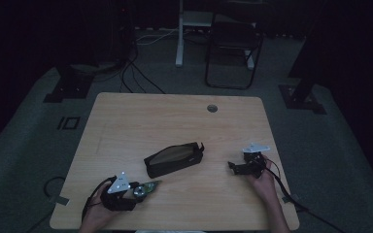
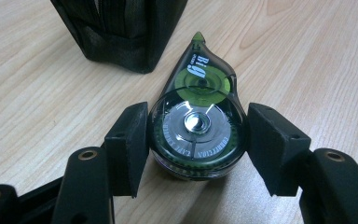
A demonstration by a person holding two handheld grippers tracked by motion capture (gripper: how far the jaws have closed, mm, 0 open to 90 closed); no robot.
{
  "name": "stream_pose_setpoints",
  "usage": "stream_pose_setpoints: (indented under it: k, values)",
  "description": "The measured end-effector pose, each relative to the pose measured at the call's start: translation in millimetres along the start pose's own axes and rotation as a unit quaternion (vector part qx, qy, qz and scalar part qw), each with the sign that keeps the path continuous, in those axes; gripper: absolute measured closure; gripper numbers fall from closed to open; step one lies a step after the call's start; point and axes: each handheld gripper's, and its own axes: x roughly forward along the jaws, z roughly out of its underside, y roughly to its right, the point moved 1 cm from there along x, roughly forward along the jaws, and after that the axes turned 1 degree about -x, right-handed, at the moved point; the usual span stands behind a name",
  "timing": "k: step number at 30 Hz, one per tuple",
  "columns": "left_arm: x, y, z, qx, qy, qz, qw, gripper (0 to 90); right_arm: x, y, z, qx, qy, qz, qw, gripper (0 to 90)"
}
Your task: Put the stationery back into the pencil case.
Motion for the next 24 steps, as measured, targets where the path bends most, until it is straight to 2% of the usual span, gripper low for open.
stream_pose_setpoints:
  k: [24]
  values:
    - [-12.1, 2.3, -9.2, 0.0, 0.033, 0.005, 0.9994, 41.5, 0.0, 0.0, 0.0, 0.0, 0.0, 0.0, 1.0, 12.1]
